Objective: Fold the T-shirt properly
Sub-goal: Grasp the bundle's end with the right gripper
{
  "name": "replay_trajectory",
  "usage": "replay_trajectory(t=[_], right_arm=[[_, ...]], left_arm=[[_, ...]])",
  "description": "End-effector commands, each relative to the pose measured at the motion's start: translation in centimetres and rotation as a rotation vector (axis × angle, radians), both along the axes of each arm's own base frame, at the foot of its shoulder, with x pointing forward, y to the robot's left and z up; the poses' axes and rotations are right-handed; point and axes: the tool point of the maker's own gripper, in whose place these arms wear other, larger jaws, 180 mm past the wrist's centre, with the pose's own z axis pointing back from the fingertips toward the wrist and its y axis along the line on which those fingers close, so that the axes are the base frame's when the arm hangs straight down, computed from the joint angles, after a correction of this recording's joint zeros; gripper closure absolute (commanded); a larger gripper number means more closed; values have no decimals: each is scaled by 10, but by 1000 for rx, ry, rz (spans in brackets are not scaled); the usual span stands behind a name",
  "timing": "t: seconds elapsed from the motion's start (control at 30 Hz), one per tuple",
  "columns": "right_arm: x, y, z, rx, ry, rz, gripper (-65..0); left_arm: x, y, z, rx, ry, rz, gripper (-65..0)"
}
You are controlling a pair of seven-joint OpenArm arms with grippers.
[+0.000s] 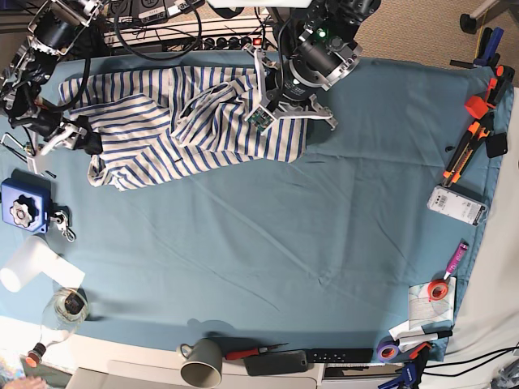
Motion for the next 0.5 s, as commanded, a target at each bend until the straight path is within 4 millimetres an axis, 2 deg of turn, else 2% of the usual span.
replay_trajectory(t=[0.0,0.23,0.3,0.4,0.47], right_arm=[[-1,2,-1,-22,26,42,-366],[-2,35,-16,-9,90,149,-356],[-2,37,-18,-4,102,148,-286],[-2,35,-18,4,117,120,-102],[-2,34,-18,6,122,111,-4]], left_arm=[[4,-5,9,-32,-29,3,0],[3,-4,9,-29,-25,3,0],[3,-4,9,-29,-25,3,0],[3,-4,9,-29,-25,3,0],[3,-4,9,-29,-25,3,0]])
